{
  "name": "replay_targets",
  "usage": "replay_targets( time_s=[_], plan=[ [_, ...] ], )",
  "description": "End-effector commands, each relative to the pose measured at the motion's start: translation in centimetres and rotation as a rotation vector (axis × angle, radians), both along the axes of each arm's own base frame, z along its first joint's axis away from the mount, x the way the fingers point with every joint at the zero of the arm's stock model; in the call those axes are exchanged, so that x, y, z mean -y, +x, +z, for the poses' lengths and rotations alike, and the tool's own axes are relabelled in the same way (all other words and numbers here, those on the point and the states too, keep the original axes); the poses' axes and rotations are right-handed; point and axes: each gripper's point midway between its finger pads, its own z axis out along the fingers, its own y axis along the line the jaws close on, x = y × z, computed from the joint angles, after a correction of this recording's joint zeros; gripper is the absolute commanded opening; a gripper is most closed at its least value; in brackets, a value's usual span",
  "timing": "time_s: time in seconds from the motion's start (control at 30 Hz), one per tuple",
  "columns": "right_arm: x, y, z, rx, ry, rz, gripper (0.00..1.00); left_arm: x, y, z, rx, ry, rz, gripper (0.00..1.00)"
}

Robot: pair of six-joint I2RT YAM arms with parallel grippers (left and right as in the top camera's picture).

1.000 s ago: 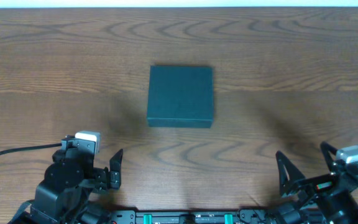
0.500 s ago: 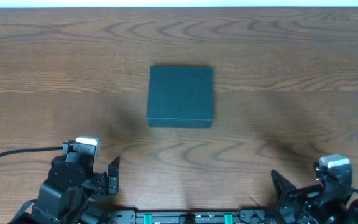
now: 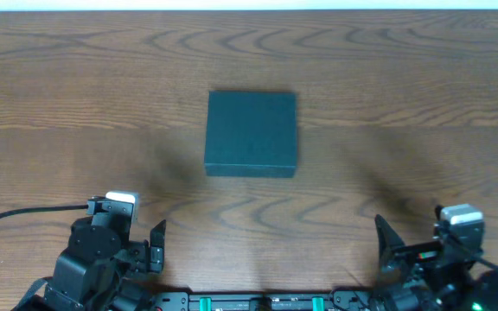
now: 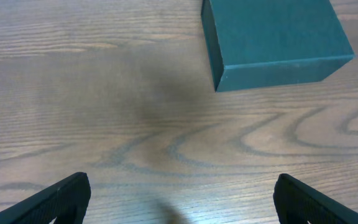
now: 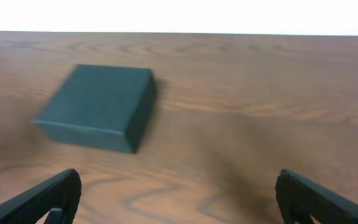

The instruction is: Pack container

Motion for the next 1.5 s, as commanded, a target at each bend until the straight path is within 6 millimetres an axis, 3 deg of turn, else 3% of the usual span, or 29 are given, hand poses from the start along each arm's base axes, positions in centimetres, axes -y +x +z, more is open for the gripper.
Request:
replay_targets(
  time_s=[0.0,0.23,0.5,0.67,1.47],
  plan=[
    [1.1,0.3,-3.2,0.001,-0.040,-0.059,0.99,-0.1,0.0,0.4,0.012,-0.008,0.010,0.95],
    [2.2,0.7,-9.9,-0.081,-0.068,-0.126,0.99,-0.1,0.0,0.4,0.013,-0.008,0.010,0.95],
    [2.1,1.4,-14.2,-0.174,-0.088,-0.121,0.99,-0.1,0.0,0.4,0.012,-0.008,0.010,0.95],
    [2.2,0.6,-17.5,-0.281,-0.127,-0.104,0.99,-0.1,0.0,0.4,0.012,-0.008,0.010,0.95],
    [2.1,0.6,-17.6,-0.282,-0.134,-0.095,0.99,-0.1,0.0,0.4,0.012,-0.009,0.010,0.95]
  ],
)
